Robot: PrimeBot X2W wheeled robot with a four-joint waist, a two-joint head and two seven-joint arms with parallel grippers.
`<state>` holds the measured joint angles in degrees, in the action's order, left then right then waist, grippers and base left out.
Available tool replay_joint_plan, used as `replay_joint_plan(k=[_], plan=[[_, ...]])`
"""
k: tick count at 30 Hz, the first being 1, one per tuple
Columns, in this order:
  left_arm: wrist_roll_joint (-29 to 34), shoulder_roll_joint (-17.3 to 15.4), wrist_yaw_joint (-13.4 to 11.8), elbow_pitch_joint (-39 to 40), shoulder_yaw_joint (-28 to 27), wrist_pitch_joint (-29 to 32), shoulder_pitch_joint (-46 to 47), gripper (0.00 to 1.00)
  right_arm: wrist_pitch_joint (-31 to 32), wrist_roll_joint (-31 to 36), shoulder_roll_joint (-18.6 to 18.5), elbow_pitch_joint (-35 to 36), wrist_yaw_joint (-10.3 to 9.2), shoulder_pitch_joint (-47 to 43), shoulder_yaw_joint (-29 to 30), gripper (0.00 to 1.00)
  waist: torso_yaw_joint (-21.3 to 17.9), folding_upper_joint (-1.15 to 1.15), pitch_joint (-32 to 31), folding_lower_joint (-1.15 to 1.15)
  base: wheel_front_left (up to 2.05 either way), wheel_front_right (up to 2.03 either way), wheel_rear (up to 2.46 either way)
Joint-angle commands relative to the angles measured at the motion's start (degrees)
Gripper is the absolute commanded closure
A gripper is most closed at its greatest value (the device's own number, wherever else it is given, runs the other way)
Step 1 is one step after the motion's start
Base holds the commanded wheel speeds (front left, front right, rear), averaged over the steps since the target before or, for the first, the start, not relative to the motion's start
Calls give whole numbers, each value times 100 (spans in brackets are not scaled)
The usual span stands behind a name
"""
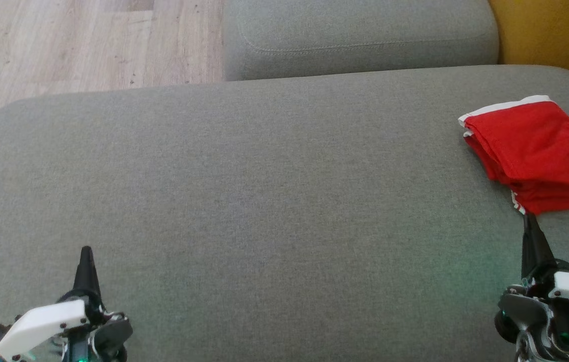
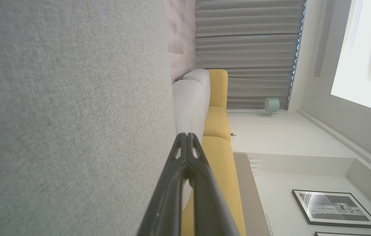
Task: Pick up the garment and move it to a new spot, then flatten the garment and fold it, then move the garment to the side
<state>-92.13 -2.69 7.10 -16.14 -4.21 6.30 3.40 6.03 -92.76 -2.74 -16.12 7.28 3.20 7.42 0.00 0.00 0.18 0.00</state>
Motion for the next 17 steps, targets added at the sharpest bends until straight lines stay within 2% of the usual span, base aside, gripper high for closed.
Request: replay_joint_plan(k=[1, 17], plan=[[-1, -22, 39, 210, -234, 21, 279, 100, 29, 42, -33, 211, 21, 296, -111, 100, 0, 0, 0, 0, 0, 0, 0], [0, -21, 39, 210, -235, 22, 279, 100, 34, 48, -28, 211, 21, 297, -105, 100, 0, 0, 0, 0, 0, 0, 0]])
